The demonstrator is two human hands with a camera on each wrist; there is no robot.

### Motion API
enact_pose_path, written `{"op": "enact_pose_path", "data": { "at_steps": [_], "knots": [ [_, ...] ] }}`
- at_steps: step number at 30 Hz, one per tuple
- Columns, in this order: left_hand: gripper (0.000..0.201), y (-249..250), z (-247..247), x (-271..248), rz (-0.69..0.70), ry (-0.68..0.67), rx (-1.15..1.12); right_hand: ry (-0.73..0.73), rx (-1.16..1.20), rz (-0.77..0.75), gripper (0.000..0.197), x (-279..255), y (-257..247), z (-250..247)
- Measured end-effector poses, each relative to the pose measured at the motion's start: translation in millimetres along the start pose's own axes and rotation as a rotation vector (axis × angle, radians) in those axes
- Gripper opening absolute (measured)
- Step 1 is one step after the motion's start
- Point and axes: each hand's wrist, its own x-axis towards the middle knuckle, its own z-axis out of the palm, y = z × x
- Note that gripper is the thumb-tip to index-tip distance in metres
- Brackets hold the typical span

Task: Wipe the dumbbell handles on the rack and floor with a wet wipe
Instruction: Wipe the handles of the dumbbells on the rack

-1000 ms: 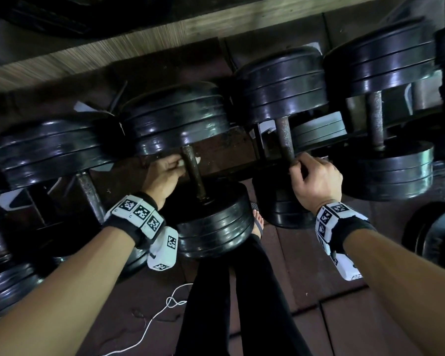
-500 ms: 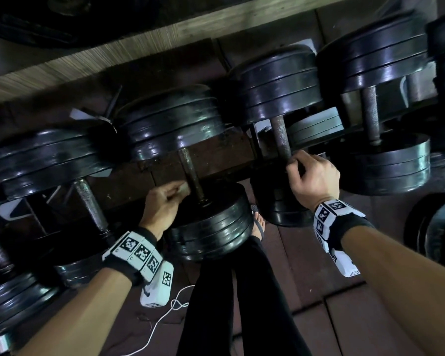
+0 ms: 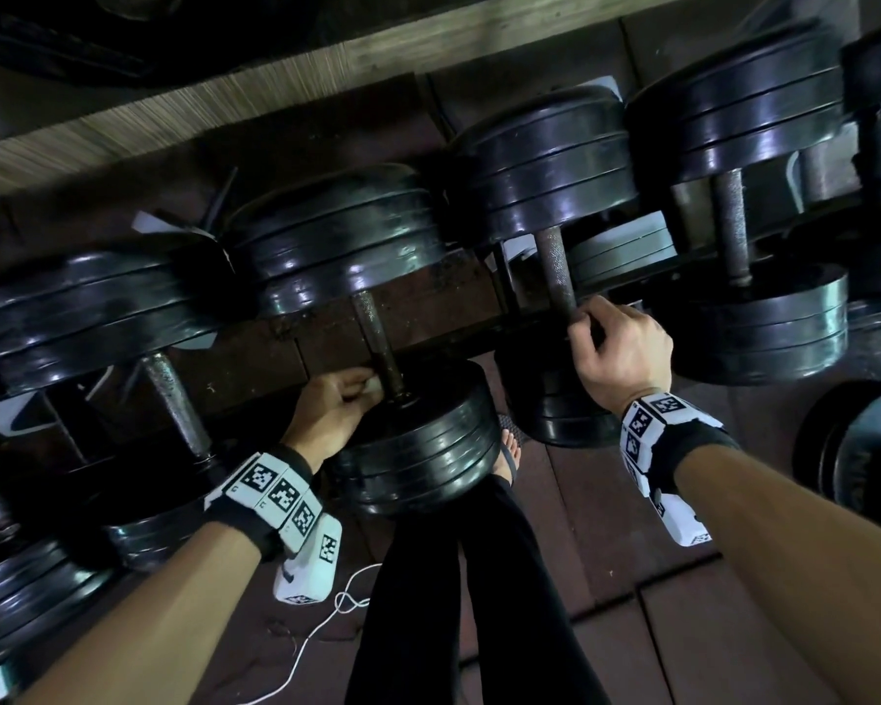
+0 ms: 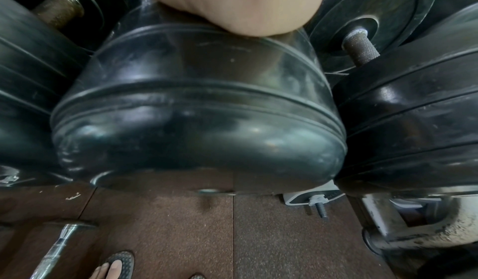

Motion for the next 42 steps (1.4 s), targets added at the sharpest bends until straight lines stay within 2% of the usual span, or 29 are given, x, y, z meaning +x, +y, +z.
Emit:
{"op": "enact_pose_path", "data": {
  "at_steps": [2, 4, 7, 9, 14, 17, 20, 22, 25, 28, 31, 33, 36, 42],
  "knots": [
    [0.017, 0, -8, -5, -0.037, -0.052, -0.017, -0.004, -0.004, 0.000, 0.032, 0, 0, 0],
    [0.018, 5, -18, -3, -0.057, -0.042, -0.155, -0.001, -0.014, -0.006, 0.034, 0, 1, 0],
    [0.018, 23, -28, 20, 0.014, 0.171, -0.294, 0.007, -0.015, -0.005, 0.033, 0, 1, 0],
    [0.019, 36, -26, 35, 0.058, 0.213, -0.294, -0.007, -0.009, 0.001, 0.033, 0, 0, 0],
    [0.025, 37, -19, 34, 0.127, 0.134, -0.229, -0.016, -0.006, 0.025, 0.026, 0, -1, -1],
    [0.027, 33, -18, 23, 0.141, 0.109, -0.101, -0.011, -0.008, 0.031, 0.026, -1, 0, -1],
    [0.018, 15, -7, 7, 0.064, -0.081, 0.019, -0.011, -0.002, 0.036, 0.022, -1, -2, -2],
    [0.021, 5, -4, 2, 0.029, -0.128, 0.128, -0.013, -0.006, 0.042, 0.022, -1, -4, -4],
    [0.009, 1, -6, 1, 0.006, -0.110, 0.132, -0.018, 0.000, 0.035, 0.023, -1, -4, -4],
    [0.019, 6, -10, -17, -0.031, -0.037, 0.037, -0.016, 0.010, 0.022, 0.025, -1, -4, -3],
    [0.018, 19, -7, -43, 0.000, -0.030, 0.014, -0.017, 0.024, 0.008, 0.032, 0, -7, -6],
    [0.019, 32, 3, -53, 0.058, -0.019, 0.031, -0.031, 0.032, -0.003, 0.036, 0, -8, -9],
    [0.015, 60, 28, -51, 0.126, 0.078, 0.031, -0.063, 0.040, -0.035, 0.037, 1, -9, -12],
    [0.014, 113, 100, -25, 0.201, 0.024, 0.005, -0.175, 0.119, -0.145, 0.047, 4, -2, -17]
  ]
}}
